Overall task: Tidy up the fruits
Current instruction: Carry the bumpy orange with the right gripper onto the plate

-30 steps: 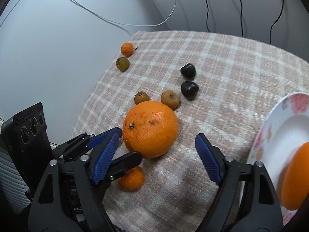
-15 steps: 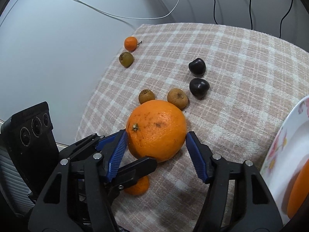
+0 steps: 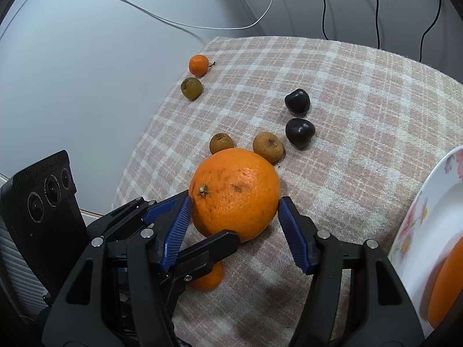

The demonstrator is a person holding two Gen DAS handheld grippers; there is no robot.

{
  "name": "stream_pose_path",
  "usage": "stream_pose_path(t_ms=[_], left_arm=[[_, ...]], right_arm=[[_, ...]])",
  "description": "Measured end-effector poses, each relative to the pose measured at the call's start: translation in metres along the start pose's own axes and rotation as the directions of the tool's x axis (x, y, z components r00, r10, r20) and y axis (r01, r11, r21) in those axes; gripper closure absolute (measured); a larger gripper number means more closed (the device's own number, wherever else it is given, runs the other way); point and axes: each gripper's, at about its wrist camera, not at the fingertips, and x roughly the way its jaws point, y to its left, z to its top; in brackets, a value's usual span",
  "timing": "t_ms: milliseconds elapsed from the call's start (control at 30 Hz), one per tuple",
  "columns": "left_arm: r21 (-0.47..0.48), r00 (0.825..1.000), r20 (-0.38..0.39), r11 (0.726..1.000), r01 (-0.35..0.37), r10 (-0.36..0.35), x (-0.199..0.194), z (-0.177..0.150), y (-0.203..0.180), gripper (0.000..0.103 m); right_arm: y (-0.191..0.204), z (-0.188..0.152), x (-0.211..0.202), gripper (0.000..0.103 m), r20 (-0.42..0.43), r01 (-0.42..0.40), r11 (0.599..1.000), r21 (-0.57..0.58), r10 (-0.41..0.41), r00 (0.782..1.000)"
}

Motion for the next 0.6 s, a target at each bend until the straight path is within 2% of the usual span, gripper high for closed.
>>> stream_pose_path(t_ms=[600], left_arm=[[0.028,0.998,0.057,1.0,0.009,-0.01,-0.008,0.007,-0.027,0.039]], right_arm=[[-0.007,-0.002,-0.036,0.039,0.061,0.005,1.0,-0.007,-0.004,0.998]])
